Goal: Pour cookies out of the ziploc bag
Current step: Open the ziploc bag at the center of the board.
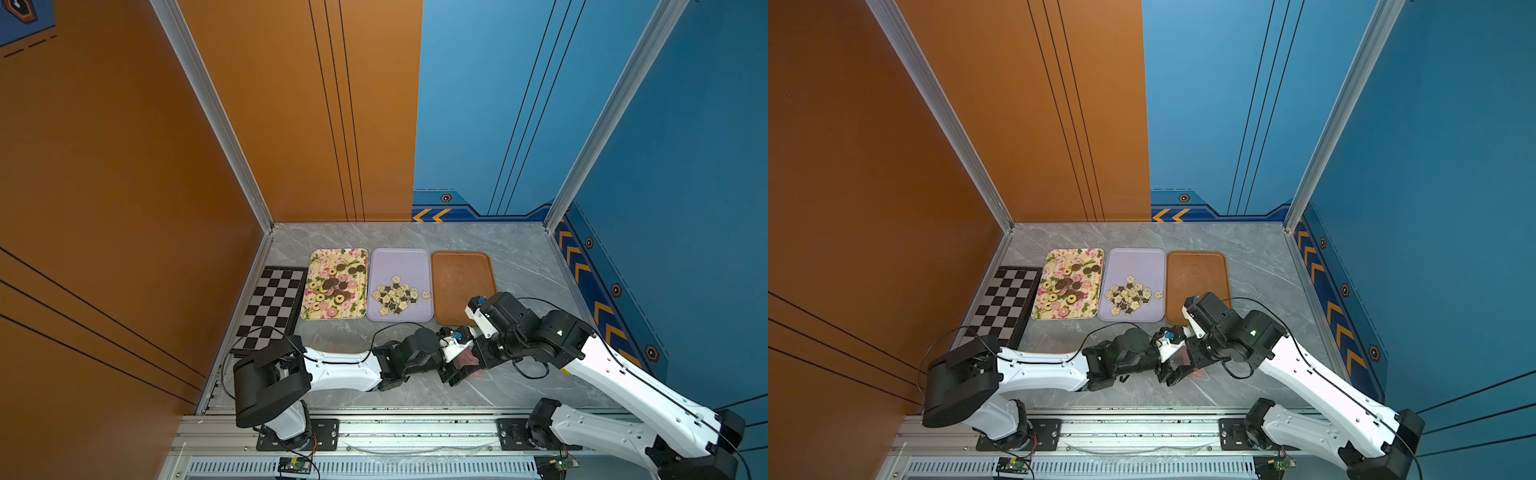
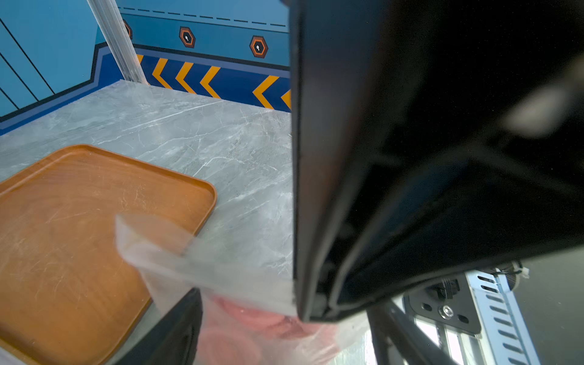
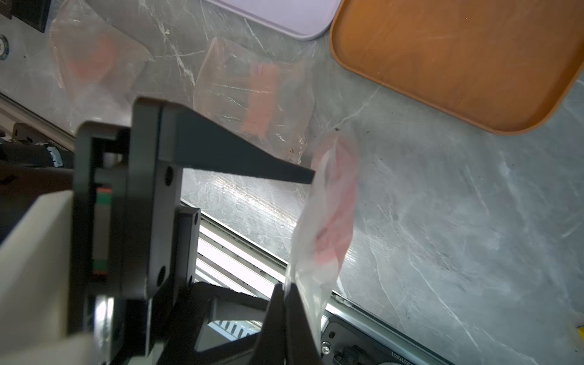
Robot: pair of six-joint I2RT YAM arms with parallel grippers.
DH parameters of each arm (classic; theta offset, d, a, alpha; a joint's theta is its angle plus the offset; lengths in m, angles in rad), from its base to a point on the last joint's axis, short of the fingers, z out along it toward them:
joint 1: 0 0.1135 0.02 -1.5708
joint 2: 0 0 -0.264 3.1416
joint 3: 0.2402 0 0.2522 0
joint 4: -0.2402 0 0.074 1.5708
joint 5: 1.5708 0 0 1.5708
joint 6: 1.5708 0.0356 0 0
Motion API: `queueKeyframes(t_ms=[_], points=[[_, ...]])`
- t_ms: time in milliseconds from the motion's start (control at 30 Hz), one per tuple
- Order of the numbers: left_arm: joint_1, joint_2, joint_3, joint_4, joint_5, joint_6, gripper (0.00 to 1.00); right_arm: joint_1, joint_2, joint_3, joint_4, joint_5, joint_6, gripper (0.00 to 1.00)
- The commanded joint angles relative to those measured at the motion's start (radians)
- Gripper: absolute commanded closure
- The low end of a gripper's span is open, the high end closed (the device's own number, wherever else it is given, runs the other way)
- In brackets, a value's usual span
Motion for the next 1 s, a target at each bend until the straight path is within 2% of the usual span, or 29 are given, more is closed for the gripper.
queueKeyframes(t_ms=[0,133,433,500,600,700,833,900,967], points=[[-0.016,0.011,-0.018,-0.017,-0.027,-0.001,0.18,0.026,0.007,0.069,0.068,-0.087,-0.033,1.00],[-0.021,0.017,-0.019,-0.015,-0.024,-0.002,0.17,0.011,0.017,0.072,0.056,-0.087,-0.047,1.00],[-0.014,0.005,-0.029,-0.021,0.009,-0.005,0.15,-0.100,0.073,-0.128,0.205,-0.179,-0.087,1.00],[-0.007,-0.011,-0.022,-0.070,0.020,-0.008,0.15,-0.161,0.087,-0.142,0.219,-0.200,-0.104,1.00],[0.006,-0.054,0.017,-0.236,0.048,0.008,0.15,-0.195,0.103,-0.161,0.236,-0.216,-0.127,1.00],[0.018,-0.082,0.057,-0.376,0.030,0.039,0.15,-0.211,0.127,-0.166,0.248,-0.232,-0.141,1.00],[0.057,-0.081,0.058,-0.381,0.064,0.056,0.15,-0.212,0.127,-0.158,0.274,-0.279,-0.132,1.00],[0.062,-0.064,0.074,-0.380,0.090,0.069,0.10,-0.212,0.113,-0.148,0.275,-0.289,-0.130,1.00],[0.062,-0.035,0.095,-0.375,0.112,0.080,0.09,-0.213,0.099,-0.137,0.277,-0.309,-0.130,1.00]])
